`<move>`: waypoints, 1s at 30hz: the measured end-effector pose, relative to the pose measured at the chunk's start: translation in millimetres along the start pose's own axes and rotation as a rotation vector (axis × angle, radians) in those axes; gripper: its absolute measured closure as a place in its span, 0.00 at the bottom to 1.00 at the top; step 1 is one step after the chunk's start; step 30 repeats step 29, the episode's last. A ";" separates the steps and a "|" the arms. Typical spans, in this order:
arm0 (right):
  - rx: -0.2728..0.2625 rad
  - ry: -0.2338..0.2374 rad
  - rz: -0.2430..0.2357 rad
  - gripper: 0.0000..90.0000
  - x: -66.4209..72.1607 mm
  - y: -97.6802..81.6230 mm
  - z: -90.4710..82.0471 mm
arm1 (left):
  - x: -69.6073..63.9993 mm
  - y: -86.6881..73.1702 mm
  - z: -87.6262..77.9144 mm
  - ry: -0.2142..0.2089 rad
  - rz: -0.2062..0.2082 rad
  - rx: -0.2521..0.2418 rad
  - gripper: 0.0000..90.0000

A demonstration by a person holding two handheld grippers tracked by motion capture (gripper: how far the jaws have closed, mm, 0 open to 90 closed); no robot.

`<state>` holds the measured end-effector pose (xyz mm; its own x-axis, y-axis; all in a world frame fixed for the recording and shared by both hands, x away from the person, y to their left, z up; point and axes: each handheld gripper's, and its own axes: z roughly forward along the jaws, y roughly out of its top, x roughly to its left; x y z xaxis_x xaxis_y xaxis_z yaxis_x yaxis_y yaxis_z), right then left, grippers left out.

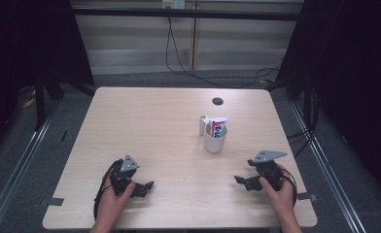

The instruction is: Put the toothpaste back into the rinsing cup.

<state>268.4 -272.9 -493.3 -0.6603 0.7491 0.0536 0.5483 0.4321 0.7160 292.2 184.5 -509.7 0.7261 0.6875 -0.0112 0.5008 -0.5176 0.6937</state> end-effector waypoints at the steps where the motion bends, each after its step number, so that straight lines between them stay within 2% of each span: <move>1: 0.006 0.000 0.001 0.16 0.4 -0.6 0.0 | 0.0 0.0 0.0 0.000 0.000 0.000 0.00; 12: 0.031 -0.020 -0.015 0.16 3.7 -8.9 4.0 | 0.0 0.0 0.0 0.000 0.000 0.000 0.00; 14: 0.050 -0.024 -0.014 0.15 4.5 -11.5 5.2 | 0.0 0.0 0.0 0.000 0.000 0.000 0.00; 22: -0.010 -0.029 -0.014 0.14 3.4 -21.2 4.2 | 0.0 0.0 0.0 0.000 0.000 0.000 0.00; 30: -0.008 -0.032 -0.013 0.14 3.6 -21.5 4.2 | 0.0 -0.1 0.0 0.000 0.001 0.000 0.00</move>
